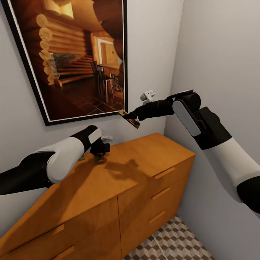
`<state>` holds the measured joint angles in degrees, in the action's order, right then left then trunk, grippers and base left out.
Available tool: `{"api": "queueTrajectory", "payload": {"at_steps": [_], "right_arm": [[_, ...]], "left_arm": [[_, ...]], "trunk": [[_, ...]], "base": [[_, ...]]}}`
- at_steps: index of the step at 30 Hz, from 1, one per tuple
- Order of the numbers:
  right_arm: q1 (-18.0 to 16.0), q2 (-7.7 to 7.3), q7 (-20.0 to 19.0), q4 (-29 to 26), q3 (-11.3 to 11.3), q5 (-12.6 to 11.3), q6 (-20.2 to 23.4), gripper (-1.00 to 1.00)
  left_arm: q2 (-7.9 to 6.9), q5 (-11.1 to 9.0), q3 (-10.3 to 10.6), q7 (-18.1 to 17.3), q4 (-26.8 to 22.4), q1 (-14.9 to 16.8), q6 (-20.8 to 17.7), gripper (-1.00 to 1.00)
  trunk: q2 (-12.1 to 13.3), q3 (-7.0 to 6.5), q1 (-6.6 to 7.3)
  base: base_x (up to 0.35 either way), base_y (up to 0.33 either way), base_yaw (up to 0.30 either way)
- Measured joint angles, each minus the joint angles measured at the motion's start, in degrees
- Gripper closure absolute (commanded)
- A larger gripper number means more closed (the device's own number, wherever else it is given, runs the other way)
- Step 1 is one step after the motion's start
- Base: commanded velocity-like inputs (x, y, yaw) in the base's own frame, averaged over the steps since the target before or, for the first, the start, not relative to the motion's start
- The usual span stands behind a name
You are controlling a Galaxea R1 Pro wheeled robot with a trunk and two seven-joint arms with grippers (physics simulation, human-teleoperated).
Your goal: Take the four mousetraps from the cabinet in the bathroom and place them on the bathroom floor. Make sure all four end up on the same floor surface, and ensure that at least two of them are either under or directly next to the same bathroom sink.
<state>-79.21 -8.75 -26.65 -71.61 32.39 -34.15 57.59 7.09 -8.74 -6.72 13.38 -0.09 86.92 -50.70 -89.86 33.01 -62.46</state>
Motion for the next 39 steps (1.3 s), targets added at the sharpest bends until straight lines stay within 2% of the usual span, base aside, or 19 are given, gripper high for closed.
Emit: {"api": "queueTrajectory", "payload": {"at_steps": [7, 10, 35, 39], "right_arm": [[0.0, 0.00, 0.0, 0.0, 0.0, 0.0, 0.0, 1.00], [0.0, 0.00, 0.0, 0.0, 0.0, 0.0, 0.0, 1.00], [0.0, 0.00, -0.1, 0.0, 0.0, 0.0, 0.0, 1.00], [0.0, 0.07, -0.3, 0.0, 0.0, -0.1, 0.1, 1.00]], "left_arm": [[-0.16, 0.1, 0.0, 0.0, -6.5, -0.1, -5.6, 1.00], [-0.17, 0.2, -0.1, 0.0, -8.6, -0.1, -6.6, 1.00], [-0.09, 0.2, 0.1, 0.1, -10.1, 0.0, -7.3, 1.00], [-0.10, 0.2, 0.1, 0.1, -13.4, 0.0, -7.3, 1.00]], "trunk": [[0.0, 0.00, 0.00], [0.0, 0.00, 0.00], [0.0, 0.00, 0.00], [0.0, 0.00, 0.00]], "base": [[0.000, 0.000, 0.000], [0.000, 0.000, 0.000], [0.000, 0.000, 0.000], [0.000, 0.000, 0.000]]}}
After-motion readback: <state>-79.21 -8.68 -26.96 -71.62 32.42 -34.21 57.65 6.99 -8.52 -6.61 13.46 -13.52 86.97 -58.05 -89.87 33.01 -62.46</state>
